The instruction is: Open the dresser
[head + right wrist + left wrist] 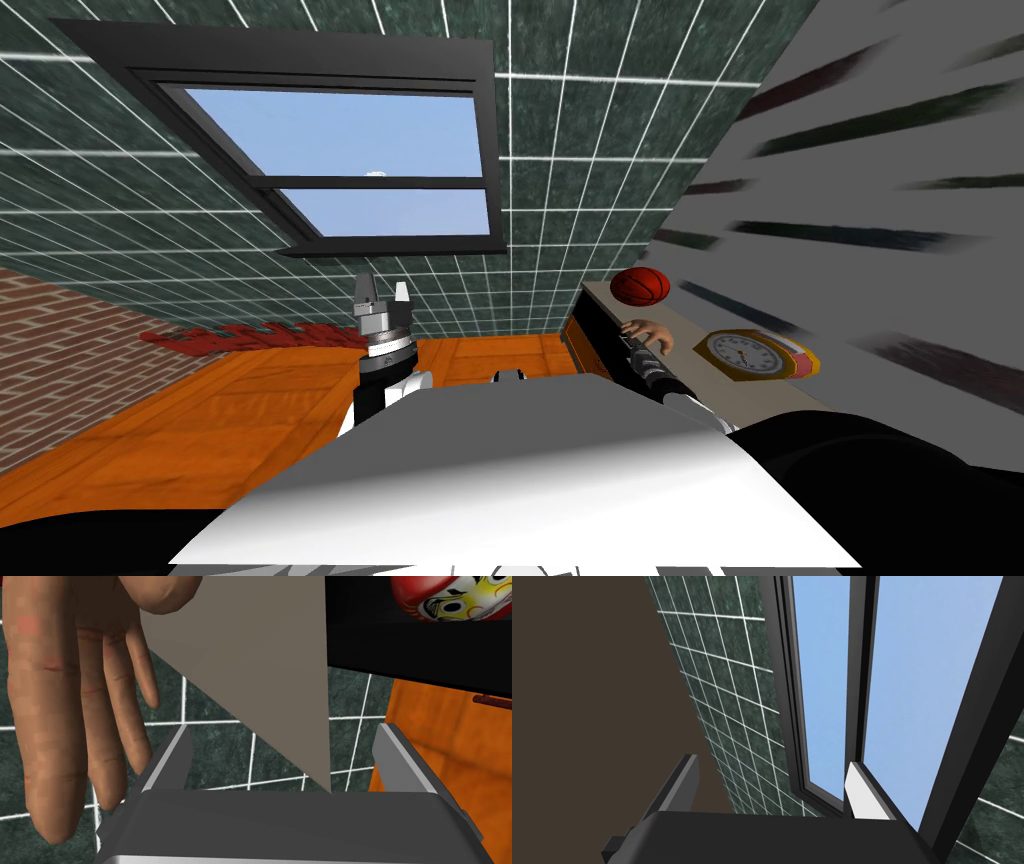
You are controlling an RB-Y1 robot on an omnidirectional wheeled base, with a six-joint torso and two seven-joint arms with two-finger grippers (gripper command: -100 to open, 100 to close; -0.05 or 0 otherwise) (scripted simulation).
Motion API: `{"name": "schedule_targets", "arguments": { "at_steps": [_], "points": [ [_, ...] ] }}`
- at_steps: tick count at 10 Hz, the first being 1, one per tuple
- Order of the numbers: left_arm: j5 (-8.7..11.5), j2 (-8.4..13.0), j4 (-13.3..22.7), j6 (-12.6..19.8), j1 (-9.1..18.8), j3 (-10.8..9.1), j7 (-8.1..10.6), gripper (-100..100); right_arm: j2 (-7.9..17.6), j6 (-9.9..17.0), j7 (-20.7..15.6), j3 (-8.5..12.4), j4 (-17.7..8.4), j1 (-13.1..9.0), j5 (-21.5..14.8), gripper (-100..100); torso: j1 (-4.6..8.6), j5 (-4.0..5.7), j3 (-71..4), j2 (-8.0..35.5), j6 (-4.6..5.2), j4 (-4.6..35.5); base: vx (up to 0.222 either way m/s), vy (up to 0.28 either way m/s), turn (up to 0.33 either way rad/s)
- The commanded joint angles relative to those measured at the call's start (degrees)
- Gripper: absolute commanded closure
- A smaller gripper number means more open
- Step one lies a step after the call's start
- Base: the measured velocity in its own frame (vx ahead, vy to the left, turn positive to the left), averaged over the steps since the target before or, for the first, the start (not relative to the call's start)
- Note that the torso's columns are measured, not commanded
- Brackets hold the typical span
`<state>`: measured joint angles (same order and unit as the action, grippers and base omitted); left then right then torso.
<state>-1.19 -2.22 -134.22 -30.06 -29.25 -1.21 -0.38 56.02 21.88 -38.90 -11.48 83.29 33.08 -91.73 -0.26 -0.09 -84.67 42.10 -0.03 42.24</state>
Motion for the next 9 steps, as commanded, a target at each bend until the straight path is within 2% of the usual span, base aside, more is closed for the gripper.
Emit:
{"name": "schedule_targets", "arguments": {
  "at_steps": [1, 4, 8, 9],
  "points": [
    [0.00, 0.00, 0.00, 0.00, 0.00, 0.00, 0.00, 0, -0.11, 0.10, -0.14, -0.04, -0.04, -0.02, 0.01, 100, 0.04, 0.02, 0.04, 0.11, 0.04, 0.02, 0.005, -0.008, -0.003],
    [0.00, -0.02, 0.00, 0.00, 0.00, 0.02, 0.00, 0, -0.15, -0.43, -0.50, 0.23, 0.38, -0.26, 0.14, 100, -0.33, -0.03, 0.11, 0.18, -0.10, 0.06, 0.000, 0.149, -0.026],
    [0.00, -0.01, 0.00, 0.00, 0.00, 0.01, 0.00, 0, -0.48, -0.95, -1.10, 0.25, 0.91, -0.24, 0.41, 100, 0.34, -0.16, 0.14, 0.38, 0.15, 0.18, 0.002, 0.152, -0.008],
    [0.00, -0.02, 0.00, 0.00, 0.00, 0.01, 0.00, 0, -0.47, -0.90, -1.13, 0.30, 1.00, -0.21, 0.39, 100, 0.18, -0.07, 0.13, 0.30, 0.09, 0.14, 0.006, 0.183, -0.019]
  ]
}}
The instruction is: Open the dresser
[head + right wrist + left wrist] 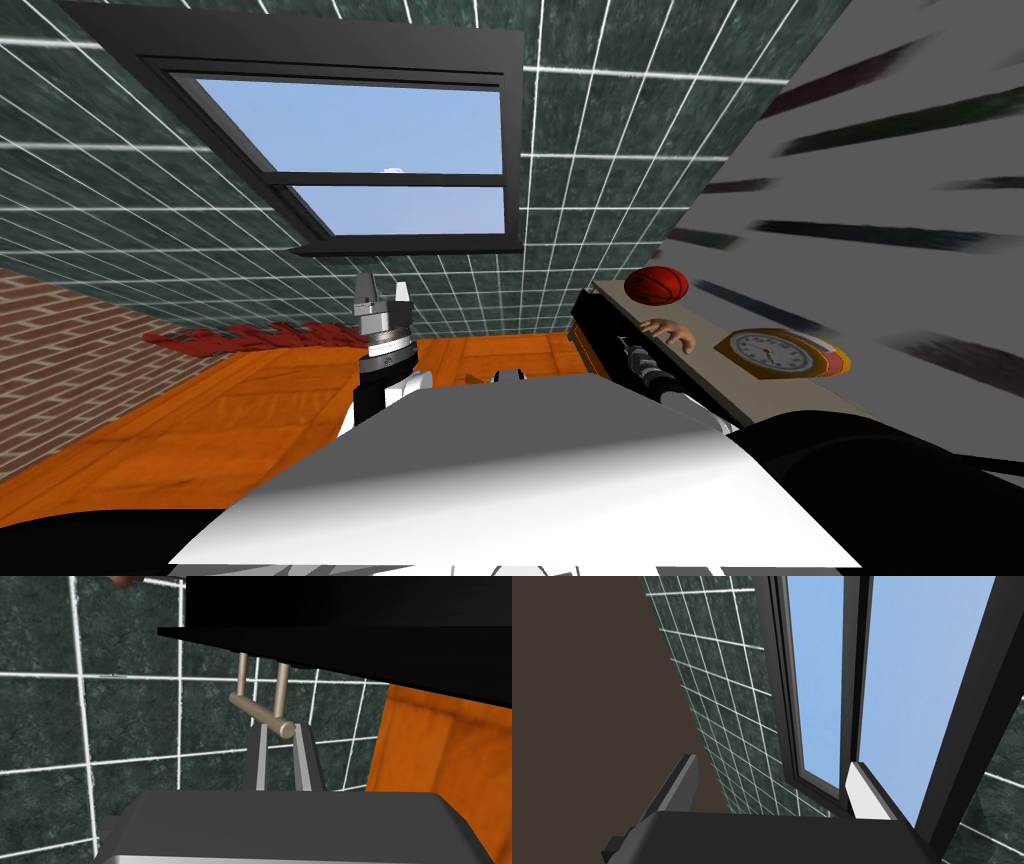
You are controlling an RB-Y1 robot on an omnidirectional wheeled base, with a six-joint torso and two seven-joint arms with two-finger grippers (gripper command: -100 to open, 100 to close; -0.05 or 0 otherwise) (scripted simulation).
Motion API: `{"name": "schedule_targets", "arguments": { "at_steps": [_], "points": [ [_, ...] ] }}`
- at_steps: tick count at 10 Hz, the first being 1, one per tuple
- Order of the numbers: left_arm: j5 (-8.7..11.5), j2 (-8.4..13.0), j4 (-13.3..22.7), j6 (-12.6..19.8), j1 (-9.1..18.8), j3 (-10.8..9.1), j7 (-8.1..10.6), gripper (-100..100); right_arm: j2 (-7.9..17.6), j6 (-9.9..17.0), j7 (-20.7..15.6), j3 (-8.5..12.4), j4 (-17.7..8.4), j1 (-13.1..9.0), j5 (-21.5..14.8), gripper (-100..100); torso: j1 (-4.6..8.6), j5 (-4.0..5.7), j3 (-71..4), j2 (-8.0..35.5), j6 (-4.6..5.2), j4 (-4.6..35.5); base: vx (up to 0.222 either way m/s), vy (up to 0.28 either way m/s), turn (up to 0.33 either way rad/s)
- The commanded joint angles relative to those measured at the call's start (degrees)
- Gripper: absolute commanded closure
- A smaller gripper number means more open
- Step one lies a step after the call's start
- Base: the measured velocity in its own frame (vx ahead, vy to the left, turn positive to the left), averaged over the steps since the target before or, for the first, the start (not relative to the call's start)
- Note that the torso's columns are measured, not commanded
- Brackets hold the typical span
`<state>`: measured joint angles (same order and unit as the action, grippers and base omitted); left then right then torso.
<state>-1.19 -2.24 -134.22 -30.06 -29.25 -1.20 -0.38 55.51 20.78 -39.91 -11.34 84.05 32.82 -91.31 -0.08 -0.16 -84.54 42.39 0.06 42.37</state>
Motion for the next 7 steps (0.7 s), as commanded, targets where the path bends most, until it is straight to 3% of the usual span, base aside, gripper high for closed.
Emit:
{"name": "schedule_targets", "arguments": {
  "at_steps": [1, 3, 4, 7],
  "points": [
    [0.00, 0.00, 0.00, 0.00, 0.00, 0.01, 0.00, 0, 0.06, 0.29, -0.19, 0.25, 0.42, 0.12, -0.06, 100, -0.22, 0.01, 0.00, 0.00, -0.02, -0.04, -0.006, 0.183, -0.009],
    [0.00, -0.01, 0.00, 0.00, 0.00, 0.01, 0.00, 0, 0.10, 0.48, -0.33, 0.43, 0.78, 0.26, -0.13, 100, -0.25, -0.06, -0.01, 0.00, 0.01, -0.02, 0.018, 0.207, -0.020],
    [0.00, -0.01, 0.00, 0.00, 0.00, 0.01, 0.00, 0, 1.55, -0.78, 0.01, 1.29, 1.46, 0.68, 0.84, -100, -0.24, -0.08, 0.00, 0.04, 0.00, 0.00, 0.005, 0.121, -0.060],
    [0.00, 0.01, 0.00, 0.00, 0.00, -0.01, 0.00, 0, 4.83, -2.88, 1.24, 3.16, 2.78, 1.32, 2.29, -100, 0.35, 0.03, -0.01, -0.01, 0.02, 0.01, -0.003, 0.022, -0.059]
  ]
}}
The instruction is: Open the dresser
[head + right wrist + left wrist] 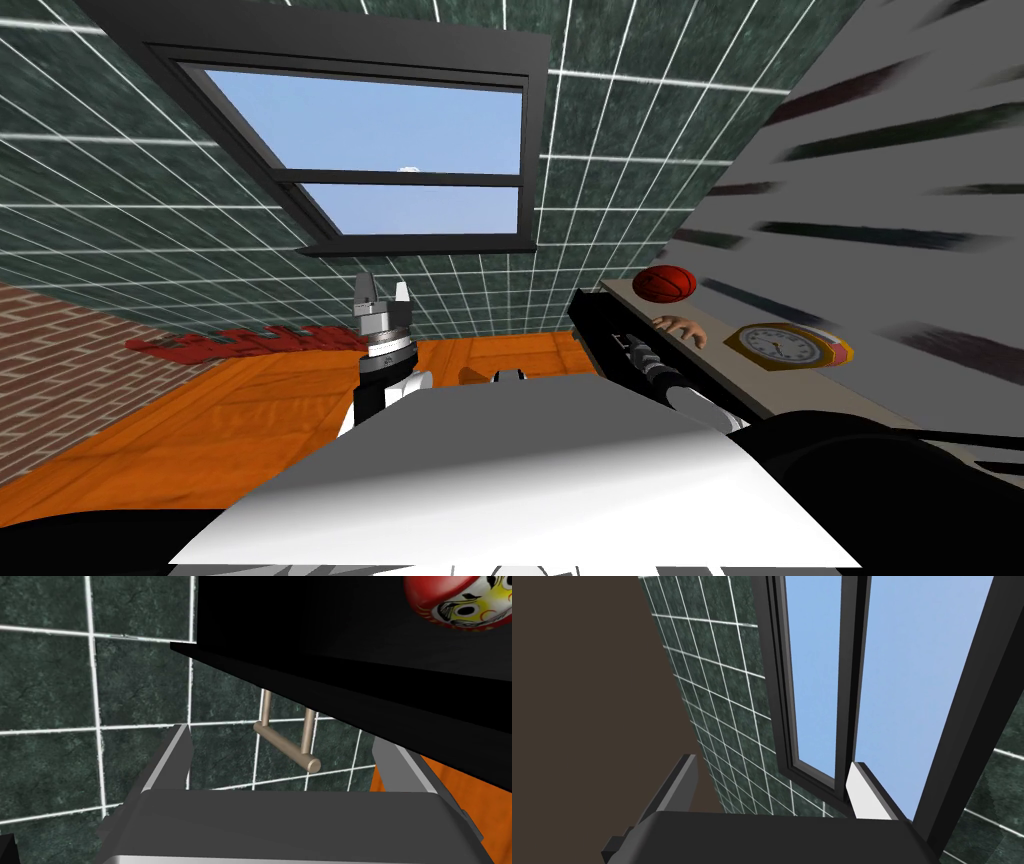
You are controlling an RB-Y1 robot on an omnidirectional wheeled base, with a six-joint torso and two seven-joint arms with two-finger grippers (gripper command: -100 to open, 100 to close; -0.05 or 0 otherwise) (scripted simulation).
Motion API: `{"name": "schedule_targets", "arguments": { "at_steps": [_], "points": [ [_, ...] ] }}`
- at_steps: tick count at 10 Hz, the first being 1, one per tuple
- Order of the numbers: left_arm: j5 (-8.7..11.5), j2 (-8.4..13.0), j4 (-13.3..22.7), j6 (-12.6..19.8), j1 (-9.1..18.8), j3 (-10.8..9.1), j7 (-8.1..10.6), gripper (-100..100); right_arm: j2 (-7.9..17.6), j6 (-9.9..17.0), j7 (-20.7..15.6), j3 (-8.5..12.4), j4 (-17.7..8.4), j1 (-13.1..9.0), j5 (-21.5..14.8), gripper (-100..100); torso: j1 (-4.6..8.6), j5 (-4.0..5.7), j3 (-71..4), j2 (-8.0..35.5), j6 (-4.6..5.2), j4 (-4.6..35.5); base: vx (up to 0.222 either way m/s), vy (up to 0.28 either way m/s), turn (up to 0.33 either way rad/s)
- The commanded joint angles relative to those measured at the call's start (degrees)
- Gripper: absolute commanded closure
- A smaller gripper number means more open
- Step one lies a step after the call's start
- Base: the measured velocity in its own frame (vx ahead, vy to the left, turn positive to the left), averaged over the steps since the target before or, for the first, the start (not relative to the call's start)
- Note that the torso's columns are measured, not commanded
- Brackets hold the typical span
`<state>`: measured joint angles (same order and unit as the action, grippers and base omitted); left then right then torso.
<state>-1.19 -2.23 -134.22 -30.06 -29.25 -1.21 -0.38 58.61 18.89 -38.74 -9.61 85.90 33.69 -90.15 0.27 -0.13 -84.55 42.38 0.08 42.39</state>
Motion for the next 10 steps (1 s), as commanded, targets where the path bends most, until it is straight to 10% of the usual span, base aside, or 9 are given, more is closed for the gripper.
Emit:
{"name": "schedule_targets", "arguments": {
  "at_steps": [1, 4, 5, 10],
  "points": [
    [0.00, 0.00, 0.00, 0.00, 0.00, 0.00, 0.00, 0, 2.56, -1.50, 0.38, 1.90, 1.26, 0.62, 1.50, -100, -0.19, 0.08, 0.00, -0.05, -0.05, -0.06, 0.000, 0.016, -0.038],
    [0.00, -0.01, 0.00, 0.00, 0.00, 0.01, 0.00, 0, 4.54, -2.41, 1.53, 2.93, 2.17, 1.39, 1.91, -100, -0.38, 0.08, -0.02, -0.09, -0.07, -0.10, -0.002, 0.036, -0.047],
    [0.00, 0.00, 0.00, 0.00, 0.00, 0.01, 0.00, 0, 4.64, -2.50, 1.68, 2.99, 2.23, 1.44, 1.92, 0, -0.23, 0.14, -0.01, -0.10, -0.09, -0.10, 0.000, 0.005, 0.002],
    [0.00, 0.00, 0.00, 0.00, 0.00, 0.00, 0.00, 0, 4.63, -2.49, 1.66, 2.98, 2.23, 1.44, 1.92, 0, -0.28, 0.13, -0.02, -0.10, -0.08, -0.10, 0.000, 0.000, 0.000]
  ]
}}
